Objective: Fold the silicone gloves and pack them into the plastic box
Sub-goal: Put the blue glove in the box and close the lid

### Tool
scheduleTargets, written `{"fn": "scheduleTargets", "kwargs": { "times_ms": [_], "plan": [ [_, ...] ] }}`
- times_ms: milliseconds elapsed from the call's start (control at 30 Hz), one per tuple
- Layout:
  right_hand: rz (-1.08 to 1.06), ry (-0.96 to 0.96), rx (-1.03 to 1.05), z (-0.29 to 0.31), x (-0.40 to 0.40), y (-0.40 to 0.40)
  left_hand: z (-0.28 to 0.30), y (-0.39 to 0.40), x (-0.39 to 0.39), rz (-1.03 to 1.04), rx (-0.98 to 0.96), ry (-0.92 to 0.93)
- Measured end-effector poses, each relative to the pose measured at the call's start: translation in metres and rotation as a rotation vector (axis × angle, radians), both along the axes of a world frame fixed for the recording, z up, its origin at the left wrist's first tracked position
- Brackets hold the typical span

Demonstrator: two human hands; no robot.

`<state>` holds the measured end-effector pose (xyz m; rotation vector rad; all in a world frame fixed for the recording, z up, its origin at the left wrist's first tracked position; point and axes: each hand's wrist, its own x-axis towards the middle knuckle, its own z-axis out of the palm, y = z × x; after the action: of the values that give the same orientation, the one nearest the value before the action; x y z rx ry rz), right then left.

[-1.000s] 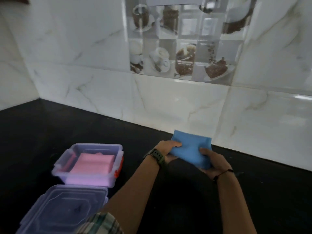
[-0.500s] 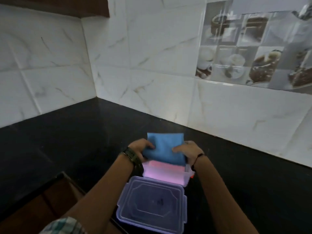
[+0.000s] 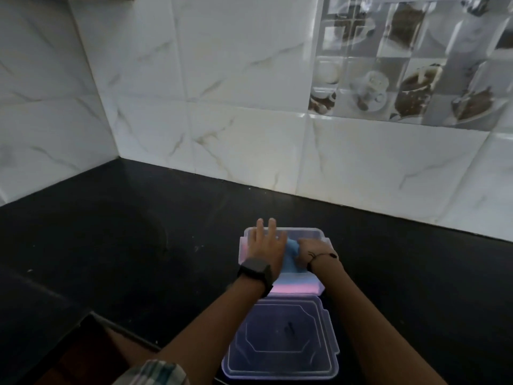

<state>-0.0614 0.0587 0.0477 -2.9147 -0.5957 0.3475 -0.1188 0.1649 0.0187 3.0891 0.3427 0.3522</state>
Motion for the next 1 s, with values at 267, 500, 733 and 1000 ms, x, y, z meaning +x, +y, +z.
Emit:
{"fn": "scheduleTargets", "kwargs": {
  "times_ms": [267, 500, 733, 1000],
  "plan": [
    [0.190, -0.311, -0.126, 0.000, -0.006, -0.002, 0.003, 0.030, -0.010, -0.281, -0.084, 0.105],
    [0.822, -0.517, 0.264, -0.019, -0.063, -0.067, -0.002, 0.027, -0.120, -0.358, -0.071, -0.222],
    [0.891, -0.269, 0.050, -0.070, -0.062, -0.140, -0.062, 0.050, -0.170, -0.151, -0.187, -0.032],
    [0.841, -0.258, 0.062, -0.082, -0.054, -0.156, -0.080, 0.064, -0.176, -0.279, 0.021, 0.098]
  ]
}}
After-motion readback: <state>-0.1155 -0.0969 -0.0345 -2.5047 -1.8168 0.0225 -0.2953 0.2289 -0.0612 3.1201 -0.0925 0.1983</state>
